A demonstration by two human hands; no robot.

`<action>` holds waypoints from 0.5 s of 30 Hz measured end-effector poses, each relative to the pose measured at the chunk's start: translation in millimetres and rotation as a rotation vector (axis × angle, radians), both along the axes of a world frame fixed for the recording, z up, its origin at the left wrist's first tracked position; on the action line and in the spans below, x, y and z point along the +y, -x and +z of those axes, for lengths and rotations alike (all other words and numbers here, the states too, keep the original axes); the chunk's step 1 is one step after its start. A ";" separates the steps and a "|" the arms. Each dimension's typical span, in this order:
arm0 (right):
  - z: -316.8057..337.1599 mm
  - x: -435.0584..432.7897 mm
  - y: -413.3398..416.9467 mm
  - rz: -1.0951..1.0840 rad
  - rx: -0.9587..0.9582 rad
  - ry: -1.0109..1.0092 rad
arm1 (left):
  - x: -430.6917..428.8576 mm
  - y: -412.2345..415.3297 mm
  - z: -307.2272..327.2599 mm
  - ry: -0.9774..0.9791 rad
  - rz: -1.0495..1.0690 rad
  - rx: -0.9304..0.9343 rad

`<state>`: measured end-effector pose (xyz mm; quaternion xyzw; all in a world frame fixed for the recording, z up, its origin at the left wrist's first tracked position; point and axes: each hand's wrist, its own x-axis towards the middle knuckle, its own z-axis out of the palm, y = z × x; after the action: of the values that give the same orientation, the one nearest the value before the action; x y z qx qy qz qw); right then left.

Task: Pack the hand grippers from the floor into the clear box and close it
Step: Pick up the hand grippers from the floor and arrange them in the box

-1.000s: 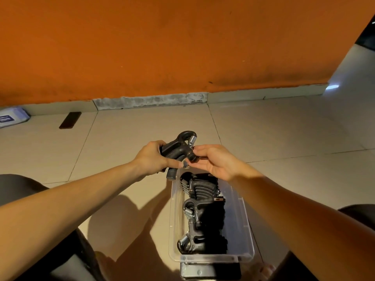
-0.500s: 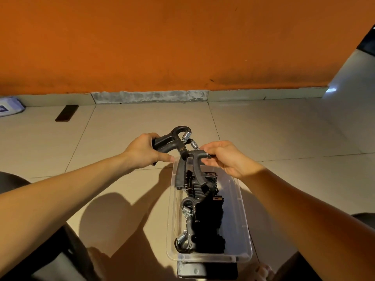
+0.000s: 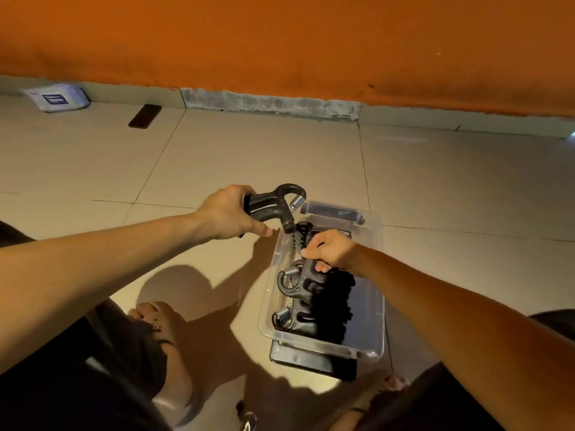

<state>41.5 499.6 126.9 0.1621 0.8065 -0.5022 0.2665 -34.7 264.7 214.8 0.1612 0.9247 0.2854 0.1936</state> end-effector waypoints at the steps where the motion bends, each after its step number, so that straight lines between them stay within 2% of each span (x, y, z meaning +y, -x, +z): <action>1: -5.9 -2.8 -3.3 0.043 0.001 -0.009 | -2.3 -4.9 -1.2 0.014 0.011 -0.001; 8: -32.2 -12.1 -21.0 0.214 0.053 -0.079 | -10.5 -30.7 -8.2 0.101 0.076 0.013; 15: -39.3 -22.5 -26.0 0.338 0.008 -0.098 | -10.4 -43.9 -10.9 0.128 0.114 0.033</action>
<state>67.4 477.0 87.6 0.0351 0.8469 -0.4110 0.3356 9.1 254.3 203.9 0.1001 0.9519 0.2334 0.1716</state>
